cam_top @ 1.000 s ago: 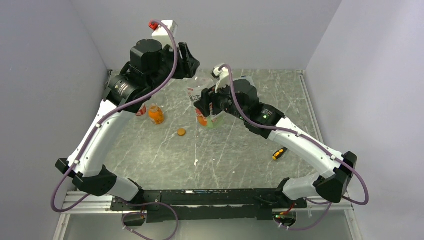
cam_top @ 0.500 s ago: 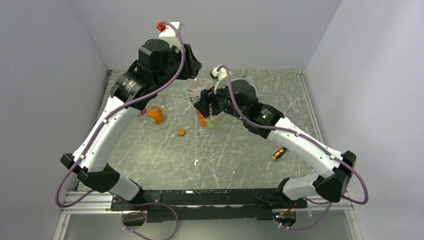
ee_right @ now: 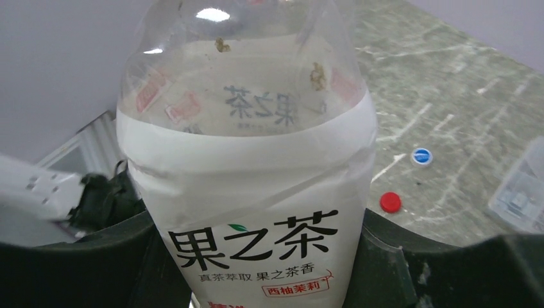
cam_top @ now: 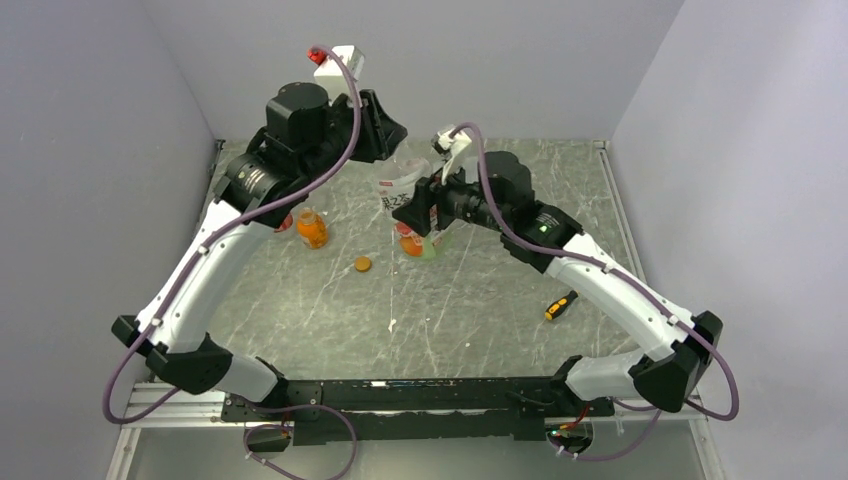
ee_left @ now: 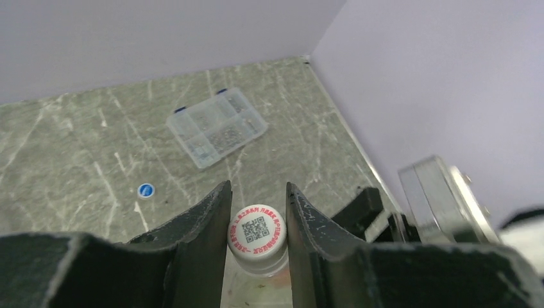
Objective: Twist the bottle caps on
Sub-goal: Screw the bottle cap onto the plastic bottle.
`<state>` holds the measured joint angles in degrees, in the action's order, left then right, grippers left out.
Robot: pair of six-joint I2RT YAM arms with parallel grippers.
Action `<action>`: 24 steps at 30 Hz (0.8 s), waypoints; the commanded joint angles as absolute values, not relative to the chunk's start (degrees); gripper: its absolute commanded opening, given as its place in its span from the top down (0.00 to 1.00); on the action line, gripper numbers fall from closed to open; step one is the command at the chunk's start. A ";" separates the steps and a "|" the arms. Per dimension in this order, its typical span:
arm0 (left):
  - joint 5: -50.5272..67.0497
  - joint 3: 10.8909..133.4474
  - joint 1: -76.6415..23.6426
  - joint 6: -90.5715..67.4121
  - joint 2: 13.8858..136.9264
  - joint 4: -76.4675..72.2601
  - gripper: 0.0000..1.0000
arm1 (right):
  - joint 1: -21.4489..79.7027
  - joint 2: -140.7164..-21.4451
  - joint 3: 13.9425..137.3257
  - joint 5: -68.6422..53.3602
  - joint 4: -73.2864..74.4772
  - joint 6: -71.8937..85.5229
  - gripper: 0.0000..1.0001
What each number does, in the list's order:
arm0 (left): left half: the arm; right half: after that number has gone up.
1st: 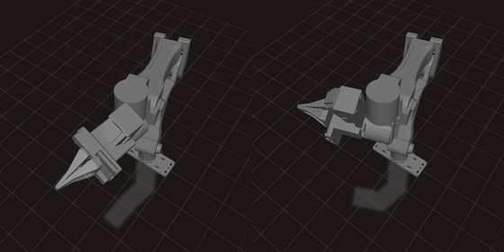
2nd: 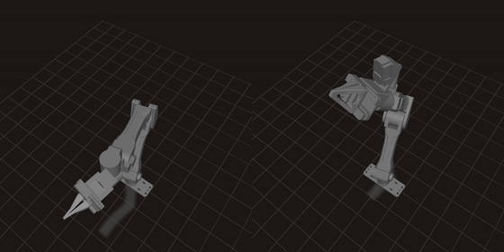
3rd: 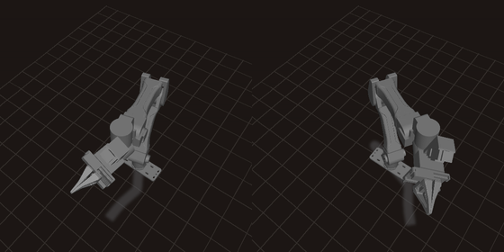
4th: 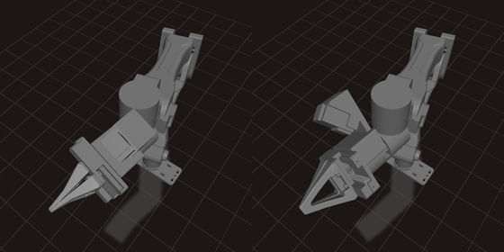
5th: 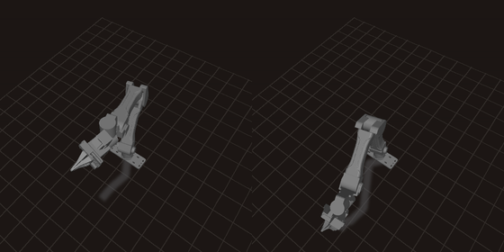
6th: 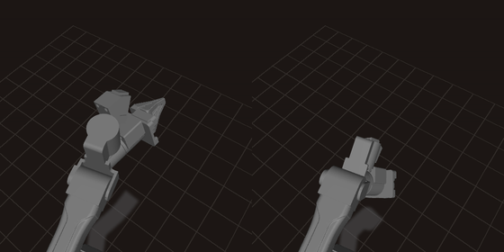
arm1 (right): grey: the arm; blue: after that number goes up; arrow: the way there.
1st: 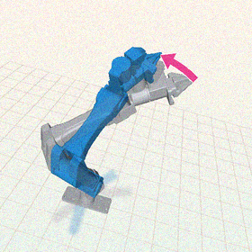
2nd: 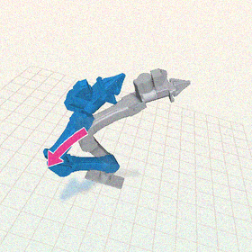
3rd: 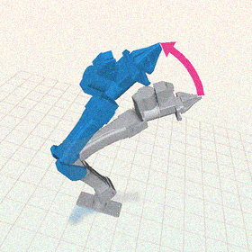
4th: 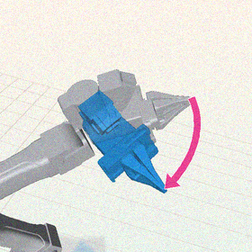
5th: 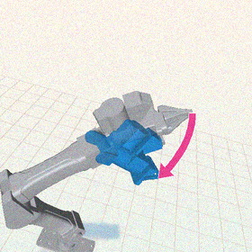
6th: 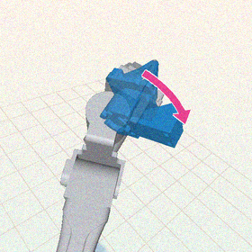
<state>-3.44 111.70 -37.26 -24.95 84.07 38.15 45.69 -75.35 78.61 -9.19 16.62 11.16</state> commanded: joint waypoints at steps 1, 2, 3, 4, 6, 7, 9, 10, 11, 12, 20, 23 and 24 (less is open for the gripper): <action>5.91 107.88 -36.94 -24.30 77.85 32.68 1.00 | 41.16 -68.97 76.96 -30.44 4.99 13.88 1.00; 8.60 106.93 -36.92 -23.93 76.79 31.44 1.00 | 40.43 -68.28 76.31 -33.93 3.47 14.74 1.00; 11.32 106.14 -36.87 -23.46 75.95 30.29 1.00 | 39.75 -67.71 75.61 -37.57 1.70 15.49 1.00; 14.16 105.24 -36.83 -22.87 75.18 29.35 1.00 | 39.16 -67.04 75.06 -41.99 -0.25 16.88 1.00; 20.01 103.86 -36.83 -21.75 73.53 27.02 1.00 | 38.81 -66.58 74.48 -47.45 -3.46 18.88 1.00; 23.22 102.58 -36.83 -21.23 72.68 25.72 1.00 | 38.77 -66.41 74.45 -49.73 -4.90 19.94 1.00; 29.76 100.37 -36.83 -20.93 70.86 22.51 1.00 | 38.76 -66.48 74.55 -53.99 -7.90 22.22 1.00; 32.70 99.57 -36.78 -20.95 70.17 21.11 1.00 | 38.76 -66.60 74.73 -56.15 -9.37 23.49 1.00; 35.74 99.12 -36.74 -20.92 69.68 20.06 1.00 | 38.76 -66.85 74.85 -58.16 -11.12 24.93 1.00; 38.74 98.72 -36.74 -20.92 69.35 19.17 1.00 | 38.76 -66.99 74.88 -60.10 -13.08 26.69 1.00; 61.06 96.45 -36.65 -25.68 68.68 7.41 1.00 | 38.84 -68.68 75.29 -70.97 -30.62 40.65 1.00; 65.39 96.84 -36.65 -27.31 69.22 4.90 1.00 | 38.83 -68.93 75.72 -72.35 -31.91 42.60 1.00; 65.60 97.19 -36.65 -26.88 69.33 5.18 1.00 | 38.85 -68.81 75.94 -72.12 -29.90 41.45 1.00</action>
<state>50.83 98.08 -36.42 -24.88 68.49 4.91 39.24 -70.00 73.38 -70.04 -17.54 36.93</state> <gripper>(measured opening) 0.377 0.645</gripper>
